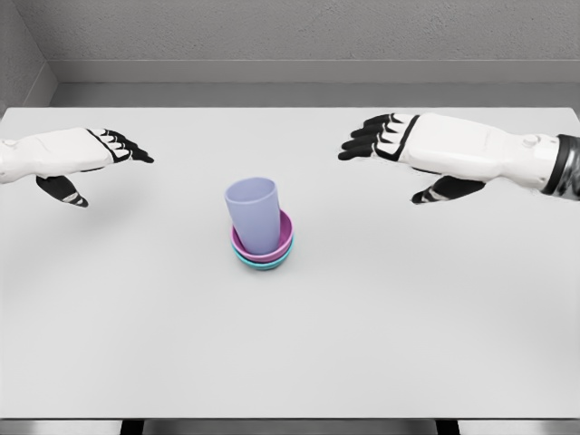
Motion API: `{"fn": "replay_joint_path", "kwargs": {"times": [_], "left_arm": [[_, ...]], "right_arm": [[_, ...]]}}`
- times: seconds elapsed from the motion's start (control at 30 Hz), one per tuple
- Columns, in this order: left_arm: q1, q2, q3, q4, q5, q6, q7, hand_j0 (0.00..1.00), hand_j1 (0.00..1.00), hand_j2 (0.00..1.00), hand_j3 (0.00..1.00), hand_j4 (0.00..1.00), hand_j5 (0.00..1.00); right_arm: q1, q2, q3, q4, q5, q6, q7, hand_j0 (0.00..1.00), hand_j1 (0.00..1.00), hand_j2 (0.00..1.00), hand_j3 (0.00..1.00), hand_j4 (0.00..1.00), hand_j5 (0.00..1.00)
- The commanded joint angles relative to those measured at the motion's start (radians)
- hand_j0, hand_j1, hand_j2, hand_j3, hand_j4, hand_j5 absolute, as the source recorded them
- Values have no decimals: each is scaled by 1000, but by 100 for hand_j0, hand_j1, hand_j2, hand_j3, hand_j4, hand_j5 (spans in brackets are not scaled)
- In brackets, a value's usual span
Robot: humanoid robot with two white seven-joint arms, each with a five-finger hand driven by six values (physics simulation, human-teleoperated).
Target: Stacking bowl and cup with both arms
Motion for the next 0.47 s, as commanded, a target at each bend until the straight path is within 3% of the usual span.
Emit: {"fn": "replay_joint_path", "kwargs": {"times": [0.0, 0.43], "left_arm": [[0, 1, 1, 0, 6, 2, 1, 100, 100, 100, 100, 100, 100], [23, 10, 1, 37, 3, 2, -1, 100, 100, 100, 100, 100, 100]], "right_arm": [[8, -57, -74, -3, -10, -32, -1, 100, 100, 100, 100, 100, 100], [43, -56, -74, -2, -10, -32, -1, 100, 100, 100, 100, 100, 100]]}}
